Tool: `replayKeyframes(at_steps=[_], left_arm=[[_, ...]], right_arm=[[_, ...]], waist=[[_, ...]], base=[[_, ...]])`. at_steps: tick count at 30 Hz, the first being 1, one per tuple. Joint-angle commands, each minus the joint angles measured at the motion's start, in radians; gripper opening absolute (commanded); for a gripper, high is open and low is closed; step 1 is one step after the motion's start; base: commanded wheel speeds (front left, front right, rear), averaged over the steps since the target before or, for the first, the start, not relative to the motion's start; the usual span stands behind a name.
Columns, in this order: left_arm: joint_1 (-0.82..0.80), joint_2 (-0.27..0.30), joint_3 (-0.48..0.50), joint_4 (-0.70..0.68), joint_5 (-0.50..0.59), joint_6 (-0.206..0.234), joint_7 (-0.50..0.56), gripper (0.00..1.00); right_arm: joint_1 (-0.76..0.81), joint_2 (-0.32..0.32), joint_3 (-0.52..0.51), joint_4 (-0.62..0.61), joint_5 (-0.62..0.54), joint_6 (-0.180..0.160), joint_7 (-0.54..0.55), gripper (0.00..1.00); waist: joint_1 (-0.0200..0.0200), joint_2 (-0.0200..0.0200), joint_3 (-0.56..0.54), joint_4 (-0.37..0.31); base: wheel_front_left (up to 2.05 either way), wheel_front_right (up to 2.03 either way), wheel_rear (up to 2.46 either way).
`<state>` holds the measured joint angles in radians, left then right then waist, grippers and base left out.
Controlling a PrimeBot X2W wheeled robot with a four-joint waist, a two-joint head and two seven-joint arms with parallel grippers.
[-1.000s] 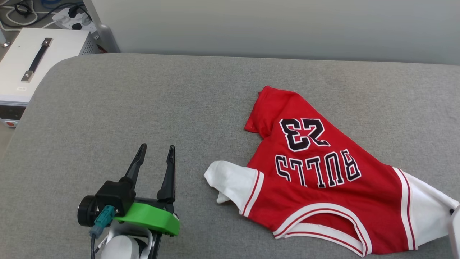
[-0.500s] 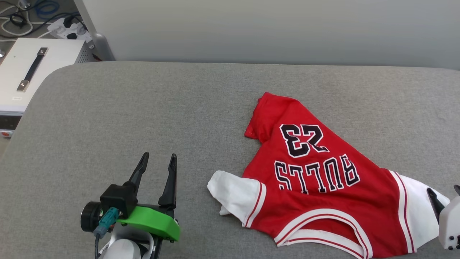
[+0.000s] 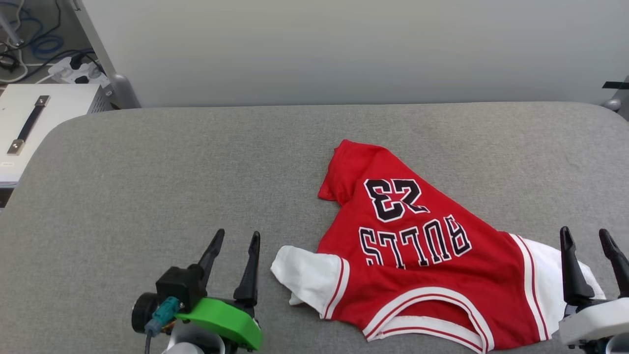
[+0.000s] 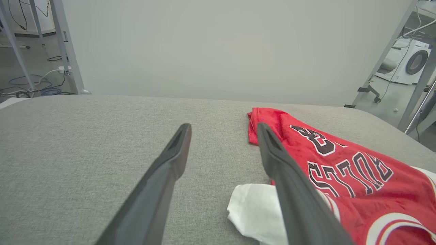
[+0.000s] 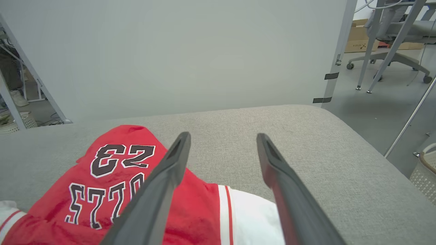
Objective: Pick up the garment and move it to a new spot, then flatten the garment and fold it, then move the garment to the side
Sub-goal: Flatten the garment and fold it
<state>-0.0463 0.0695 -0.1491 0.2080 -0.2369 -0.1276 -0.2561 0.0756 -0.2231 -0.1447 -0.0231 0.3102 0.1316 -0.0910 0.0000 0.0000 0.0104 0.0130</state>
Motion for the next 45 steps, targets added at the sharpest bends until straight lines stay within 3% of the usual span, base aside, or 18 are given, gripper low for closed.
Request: replayKeyframes(at_steps=[1, 6, 11, 18, 21, 29, 41, 43, 45], left_arm=[[0.014, 0.008, -0.012, 0.010, -0.010, -0.003, -0.006, 1.00], [-0.008, 0.025, -0.042, 0.027, -0.032, -0.003, 0.036, 1.00], [-0.050, 0.049, -0.076, 0.023, -0.053, 0.005, 0.261, 1.00], [-0.108, 0.078, -0.118, 0.002, -0.027, 0.058, 0.582, 1.00], [-0.121, 0.080, -0.134, 0.002, -0.002, 0.092, 0.666, 1.00], [-0.163, 0.081, -0.139, 0.044, 0.040, 0.157, 0.708, 1.00], [-0.185, 0.082, -0.162, 0.182, 0.032, 0.152, 0.755, 0.99], [-0.184, 0.082, -0.169, 0.200, 0.024, 0.140, 0.769, 0.00], [-0.180, 0.081, -0.167, 0.209, 0.008, 0.132, 0.769, 0.00]], right_arm=[[0.017, 0.024, -0.008, -0.021, -0.007, -0.001, -0.019, 1.00], [0.037, 0.064, -0.015, -0.065, -0.022, -0.001, -0.022, 1.00], [0.040, 0.063, -0.039, -0.081, -0.042, -0.001, 0.004, 1.00], [0.048, 0.057, -0.047, -0.088, -0.051, -0.001, 0.033, 1.00], [0.042, 0.061, -0.038, -0.087, -0.049, -0.001, 0.035, 1.00], [0.020, 0.059, -0.014, -0.088, -0.036, -0.001, 0.011, 1.00], [0.009, 0.060, -0.016, -0.062, -0.032, -0.001, -0.001, 1.00], [0.007, 0.059, -0.016, -0.057, -0.033, -0.001, -0.001, 1.00], [0.006, 0.057, -0.017, -0.049, -0.035, -0.001, -0.001, 1.00]], waist=[[0.0000, 0.0000, -0.001, -0.007], [0.0000, 0.0000, 0.014, -0.024], [0.0000, 0.0000, 0.034, -0.035], [0.0000, 0.0000, 0.081, -0.063], [0.0000, 0.0000, 0.099, -0.077], [0.0000, 0.0000, 0.144, -0.105], [0.0000, 0.0000, 0.171, -0.117], [0.0000, 0.0000, 0.172, -0.115], [0.0000, 0.0000, 0.165, -0.109]], base=[[0.00, 0.00, 0.00], [0.00, 0.00, 0.00], [0.00, 0.00, 0.00], [0.00, 0.00, 0.00], [0.00, 0.00, 0.00], [0.00, 0.00, 0.00], [0.00, 0.00, 0.00], [0.00, 0.00, 0.00], [0.00, 0.00, 0.00]])
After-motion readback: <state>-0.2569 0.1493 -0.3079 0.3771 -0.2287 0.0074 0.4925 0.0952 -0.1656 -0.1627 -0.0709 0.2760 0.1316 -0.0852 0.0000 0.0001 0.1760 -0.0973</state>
